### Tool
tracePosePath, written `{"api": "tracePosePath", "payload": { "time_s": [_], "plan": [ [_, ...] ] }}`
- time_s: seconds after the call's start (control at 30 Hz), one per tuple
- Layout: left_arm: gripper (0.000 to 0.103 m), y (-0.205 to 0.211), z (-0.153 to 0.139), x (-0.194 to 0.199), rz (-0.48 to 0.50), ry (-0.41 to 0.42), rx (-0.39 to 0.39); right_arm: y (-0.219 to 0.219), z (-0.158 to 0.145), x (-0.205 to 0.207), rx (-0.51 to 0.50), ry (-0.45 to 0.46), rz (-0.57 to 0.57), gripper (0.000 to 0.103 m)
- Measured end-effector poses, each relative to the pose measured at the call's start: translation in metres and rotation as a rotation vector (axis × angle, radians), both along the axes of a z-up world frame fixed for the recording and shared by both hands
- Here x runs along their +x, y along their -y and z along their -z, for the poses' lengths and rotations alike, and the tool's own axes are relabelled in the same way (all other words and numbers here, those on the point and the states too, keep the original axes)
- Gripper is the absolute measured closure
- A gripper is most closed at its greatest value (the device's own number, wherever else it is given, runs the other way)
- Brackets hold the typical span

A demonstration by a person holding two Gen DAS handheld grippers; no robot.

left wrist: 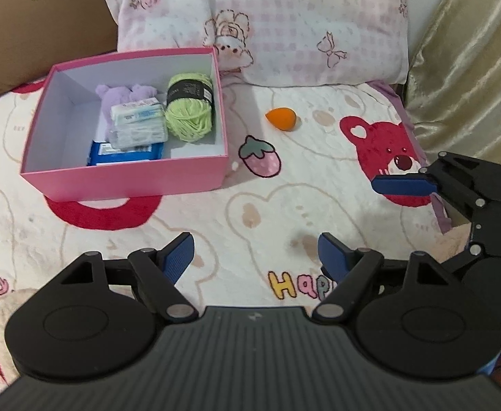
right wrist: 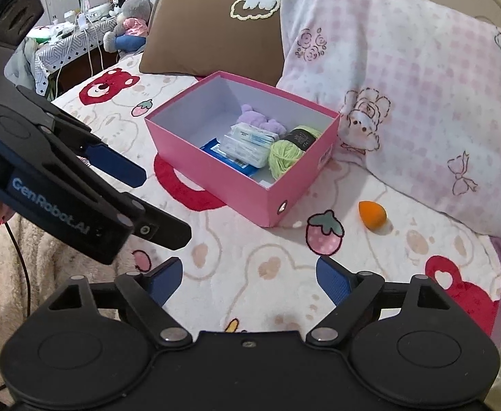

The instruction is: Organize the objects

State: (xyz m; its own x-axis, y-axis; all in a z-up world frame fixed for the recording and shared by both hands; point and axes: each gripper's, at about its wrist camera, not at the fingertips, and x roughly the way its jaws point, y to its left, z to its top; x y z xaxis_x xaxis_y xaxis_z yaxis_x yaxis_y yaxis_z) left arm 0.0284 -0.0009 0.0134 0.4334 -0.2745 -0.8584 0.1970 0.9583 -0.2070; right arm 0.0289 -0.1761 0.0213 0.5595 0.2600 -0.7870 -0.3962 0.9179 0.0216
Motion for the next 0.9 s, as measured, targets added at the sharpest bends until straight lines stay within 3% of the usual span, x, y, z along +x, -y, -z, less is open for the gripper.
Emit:
{"api": "tracePosePath", "payload": {
  "time_s": [0.1, 0.23, 0.43, 0.63, 0.73, 0.9],
  "plan": [
    [0.018, 0.004, 0.007, 0.008, -0.011, -0.002, -0.009, 0.012, 0.007, 0.005, 0.015, 0.033, 0.004, 0.015],
    [0.017, 0.010, 0.010, 0.022, -0.013, 0.012, -0.001, 0.032, 0.014, 0.004, 0.053, 0.150, 0.012, 0.015],
    [0.009, 0.012, 0.015, 0.043, -0.038, 0.020, -0.037, 0.059, 0.023, 0.018, 0.072, 0.224, 0.038, 0.015],
    [0.009, 0.023, 0.027, 0.065, -0.057, 0.004, -0.077, 0.076, 0.042, 0.052, 0.048, 0.221, 0.079, 0.015],
    [0.009, 0.028, 0.031, 0.079, -0.081, 0.015, -0.095, 0.079, 0.050, 0.062, 0.011, 0.262, 0.106, 0.015],
    [0.002, 0.042, 0.035, 0.105, -0.113, 0.059, -0.123, 0.081, 0.064, 0.077, -0.038, 0.270, 0.106, 0.015]
  ]
}}
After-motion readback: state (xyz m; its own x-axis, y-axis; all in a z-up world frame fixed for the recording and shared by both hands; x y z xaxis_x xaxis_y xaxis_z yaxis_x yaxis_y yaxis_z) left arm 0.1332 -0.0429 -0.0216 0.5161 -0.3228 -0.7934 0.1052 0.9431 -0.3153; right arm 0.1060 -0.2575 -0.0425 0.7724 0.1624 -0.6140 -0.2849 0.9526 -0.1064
